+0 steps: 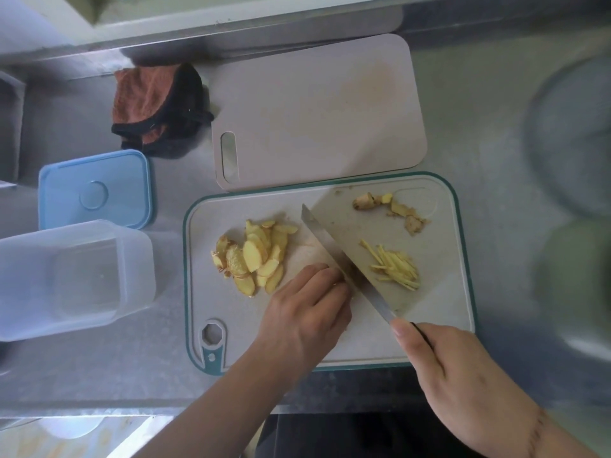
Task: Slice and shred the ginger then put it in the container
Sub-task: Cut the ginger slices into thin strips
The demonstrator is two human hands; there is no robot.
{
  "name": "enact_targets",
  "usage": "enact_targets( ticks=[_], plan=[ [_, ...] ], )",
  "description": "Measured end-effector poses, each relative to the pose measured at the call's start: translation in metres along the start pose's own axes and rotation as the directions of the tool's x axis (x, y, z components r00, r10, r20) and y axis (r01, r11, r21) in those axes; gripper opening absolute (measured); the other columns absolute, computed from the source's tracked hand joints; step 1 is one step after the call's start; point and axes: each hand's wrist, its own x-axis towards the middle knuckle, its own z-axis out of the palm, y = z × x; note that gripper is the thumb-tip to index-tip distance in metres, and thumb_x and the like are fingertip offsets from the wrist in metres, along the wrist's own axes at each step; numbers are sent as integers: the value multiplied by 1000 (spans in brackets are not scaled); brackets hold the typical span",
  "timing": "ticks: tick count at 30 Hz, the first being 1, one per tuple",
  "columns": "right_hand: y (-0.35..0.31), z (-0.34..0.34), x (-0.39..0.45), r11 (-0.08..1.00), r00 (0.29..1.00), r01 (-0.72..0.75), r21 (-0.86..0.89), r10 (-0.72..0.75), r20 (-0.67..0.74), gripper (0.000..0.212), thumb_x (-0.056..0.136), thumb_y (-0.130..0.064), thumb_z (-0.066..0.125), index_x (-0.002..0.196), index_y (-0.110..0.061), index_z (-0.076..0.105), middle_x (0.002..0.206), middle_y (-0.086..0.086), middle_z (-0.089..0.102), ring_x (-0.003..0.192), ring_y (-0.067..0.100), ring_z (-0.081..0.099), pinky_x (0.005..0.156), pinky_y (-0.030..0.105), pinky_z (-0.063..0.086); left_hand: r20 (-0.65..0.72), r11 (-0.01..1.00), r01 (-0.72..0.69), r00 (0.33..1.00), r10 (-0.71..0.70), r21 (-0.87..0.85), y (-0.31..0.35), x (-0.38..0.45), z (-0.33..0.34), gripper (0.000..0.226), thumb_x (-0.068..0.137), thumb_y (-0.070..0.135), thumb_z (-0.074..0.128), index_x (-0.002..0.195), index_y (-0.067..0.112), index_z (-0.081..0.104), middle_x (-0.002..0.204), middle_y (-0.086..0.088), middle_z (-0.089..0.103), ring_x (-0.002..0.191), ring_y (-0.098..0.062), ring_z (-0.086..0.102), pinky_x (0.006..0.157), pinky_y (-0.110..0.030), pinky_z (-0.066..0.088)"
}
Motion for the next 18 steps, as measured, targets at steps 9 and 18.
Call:
enact_targets(
  ticks=[9, 18],
  plan=[
    [-6, 2, -10, 1000, 999, -21, 22, 20, 43, 63, 82, -71, 16, 55, -16, 33, 50, -1, 44, 48, 10, 41, 52, 23, 33, 6, 1000, -20, 1000, 20, 12, -1, -3, 0, 8, 91, 5, 73, 95, 2, 78, 100, -10, 74, 98, -25, 67, 91, -32, 56],
    [-9, 7, -3, 1000, 997, -12, 25, 10, 83, 57, 81, -66, 18, 54, -17, 30, 49, -4, 42, 49, 10, 39, 53, 22, 33, -10, 1000, -5, 1000, 5, -6, -2, -5, 4, 7, 90, 3, 73, 95, 1, 78, 103, -11, 74, 100, -27, 69, 90, -34, 56]
  ],
)
